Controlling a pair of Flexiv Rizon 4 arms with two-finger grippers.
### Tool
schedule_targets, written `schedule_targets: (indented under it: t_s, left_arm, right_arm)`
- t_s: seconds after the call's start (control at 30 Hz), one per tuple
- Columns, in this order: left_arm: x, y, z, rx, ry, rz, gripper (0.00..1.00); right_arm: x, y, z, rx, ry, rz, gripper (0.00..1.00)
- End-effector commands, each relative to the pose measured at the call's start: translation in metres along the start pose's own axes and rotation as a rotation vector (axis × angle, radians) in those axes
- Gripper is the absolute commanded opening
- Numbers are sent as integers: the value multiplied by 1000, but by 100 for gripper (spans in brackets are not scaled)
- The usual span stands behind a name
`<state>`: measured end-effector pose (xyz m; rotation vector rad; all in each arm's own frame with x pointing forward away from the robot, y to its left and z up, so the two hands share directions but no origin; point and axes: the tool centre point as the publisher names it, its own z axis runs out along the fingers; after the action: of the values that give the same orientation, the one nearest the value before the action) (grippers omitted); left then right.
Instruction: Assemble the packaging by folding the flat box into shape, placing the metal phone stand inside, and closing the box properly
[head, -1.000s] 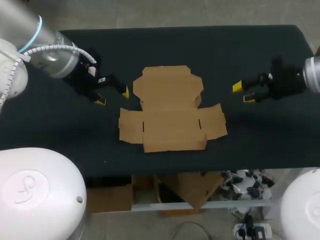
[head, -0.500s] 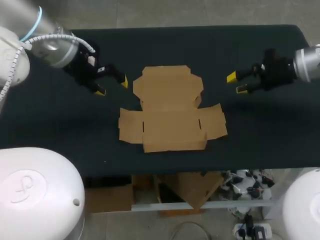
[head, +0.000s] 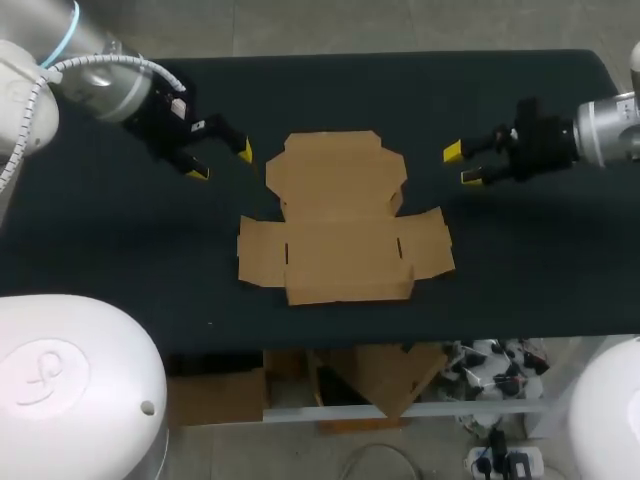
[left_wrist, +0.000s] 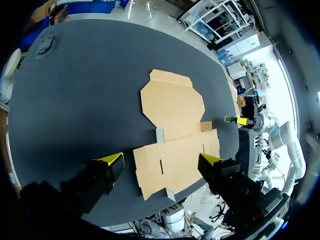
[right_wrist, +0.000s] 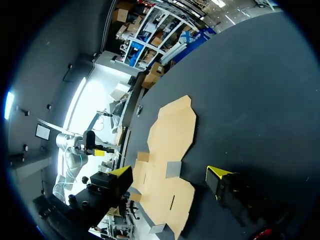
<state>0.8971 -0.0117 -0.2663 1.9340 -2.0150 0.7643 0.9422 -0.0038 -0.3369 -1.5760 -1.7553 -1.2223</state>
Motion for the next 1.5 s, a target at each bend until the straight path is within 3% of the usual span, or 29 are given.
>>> schedule_targets:
  t_s: [0.03, 0.3, 0.6, 0.97, 1.07, 1.1, 1.27, 1.5]
  left_arm:
    - [-2, -12, 2, -30, 7, 8, 100]
    - [-5, -22, 1, -45, 25, 34, 100]
    - [-10, -26, 2, -51, 29, 32, 100]
    - [-15, -31, 2, -55, 36, 31, 100]
    - [-16, -31, 2, -55, 39, 30, 100]
    - [-16, -31, 2, -55, 40, 30, 100]
    - [-17, -32, 2, -57, 40, 30, 100]
    - [-19, -33, 3, -60, 42, 26, 100]
  right_arm:
    - [-1, 0, 0, 0, 3, -1, 100]
    - [-3, 3, 2, 9, -4, 13, 100]
    - [-5, 14, 31, 33, -62, 149, 100]
    - [-11, 20, 50, 22, -58, 157, 100]
    - [-14, 21, 56, 25, -54, 160, 90]
    - [-15, 22, 58, 26, -52, 160, 82]
    - [-18, 26, 67, 30, -50, 165, 69]
    - [-23, 31, 77, 43, -48, 157, 69]
